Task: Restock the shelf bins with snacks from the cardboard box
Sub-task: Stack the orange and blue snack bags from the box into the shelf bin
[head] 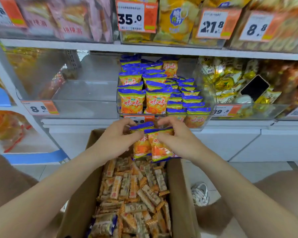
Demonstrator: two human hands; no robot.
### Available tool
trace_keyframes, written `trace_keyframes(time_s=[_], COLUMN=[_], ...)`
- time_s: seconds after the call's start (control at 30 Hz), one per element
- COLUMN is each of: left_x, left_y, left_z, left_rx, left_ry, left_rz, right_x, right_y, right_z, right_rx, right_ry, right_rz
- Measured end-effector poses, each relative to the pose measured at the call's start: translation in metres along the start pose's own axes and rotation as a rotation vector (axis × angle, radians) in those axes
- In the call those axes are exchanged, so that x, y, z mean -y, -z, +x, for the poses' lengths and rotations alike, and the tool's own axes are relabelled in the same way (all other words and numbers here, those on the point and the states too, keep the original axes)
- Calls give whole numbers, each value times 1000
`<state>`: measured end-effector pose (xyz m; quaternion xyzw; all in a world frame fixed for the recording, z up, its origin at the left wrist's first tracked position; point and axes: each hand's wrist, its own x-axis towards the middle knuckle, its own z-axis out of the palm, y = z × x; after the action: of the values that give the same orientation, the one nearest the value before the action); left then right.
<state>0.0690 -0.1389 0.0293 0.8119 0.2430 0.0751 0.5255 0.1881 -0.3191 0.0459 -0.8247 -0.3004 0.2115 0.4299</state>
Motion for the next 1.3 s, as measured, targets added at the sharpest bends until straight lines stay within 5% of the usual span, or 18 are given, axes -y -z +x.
trace_keyframes(time_s=[0.13,0.2,0.47,0.83,1.13,1.3], left_x=[-23,-33,-51,-54,-59,-63], left_y=[9,9,-1,0,2,5], left_z=[-2,-2,30,69,72,69], left_rx=[-188,-263,-264,-215,-210,-202], left_ry=[-292,-395,-660,-578,-559,-565], left_rz=[61,123,460,466,452,427], right_x=[20,25,-7,-21,-24,-24], right_y=[32,45,81,85,95,96], right_z=[3,12,105,230,262,254], right_rx=[-287,-410,-757,-748,-443,-434], right_ry=[61,131,217,161,39,16], right_rz=[566,629,92,-132,-373,-536])
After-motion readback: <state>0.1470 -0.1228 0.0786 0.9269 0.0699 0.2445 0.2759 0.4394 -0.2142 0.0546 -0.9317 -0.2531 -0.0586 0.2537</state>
